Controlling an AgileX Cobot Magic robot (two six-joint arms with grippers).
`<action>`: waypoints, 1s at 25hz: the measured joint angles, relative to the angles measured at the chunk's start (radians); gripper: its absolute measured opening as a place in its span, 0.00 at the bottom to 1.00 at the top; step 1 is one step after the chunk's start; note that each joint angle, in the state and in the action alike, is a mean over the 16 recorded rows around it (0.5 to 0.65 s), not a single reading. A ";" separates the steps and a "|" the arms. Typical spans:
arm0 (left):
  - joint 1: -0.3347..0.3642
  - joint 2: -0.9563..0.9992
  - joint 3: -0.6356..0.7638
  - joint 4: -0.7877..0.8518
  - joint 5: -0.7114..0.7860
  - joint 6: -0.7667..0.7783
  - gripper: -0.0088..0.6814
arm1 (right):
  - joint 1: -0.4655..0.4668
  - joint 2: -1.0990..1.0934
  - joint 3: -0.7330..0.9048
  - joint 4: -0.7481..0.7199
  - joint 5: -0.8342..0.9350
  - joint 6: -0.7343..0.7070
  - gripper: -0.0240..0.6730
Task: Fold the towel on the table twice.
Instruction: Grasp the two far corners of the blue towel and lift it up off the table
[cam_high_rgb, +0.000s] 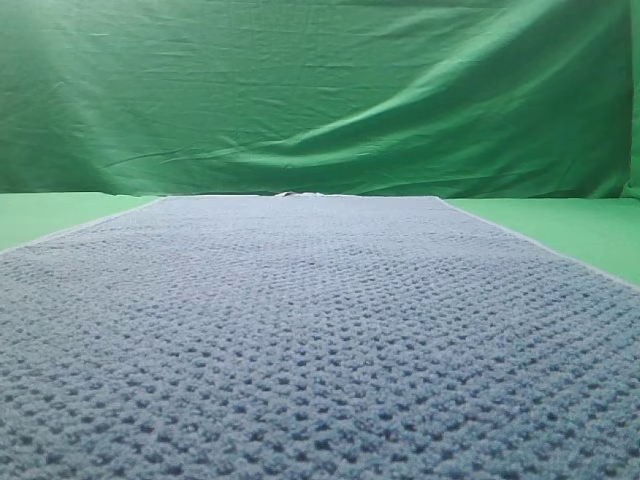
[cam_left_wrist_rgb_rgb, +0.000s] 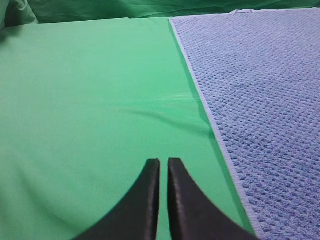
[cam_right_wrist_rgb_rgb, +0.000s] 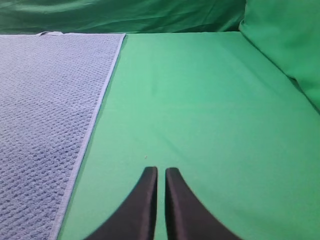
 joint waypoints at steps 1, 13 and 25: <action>0.000 0.000 0.000 0.000 0.000 0.000 0.10 | 0.000 0.000 0.000 0.000 0.000 0.000 0.03; 0.000 0.000 0.000 0.000 0.000 0.000 0.10 | 0.000 0.000 0.000 0.000 0.000 0.000 0.03; 0.000 0.000 0.000 -0.031 -0.047 0.000 0.10 | 0.000 0.000 0.001 0.001 -0.024 0.000 0.03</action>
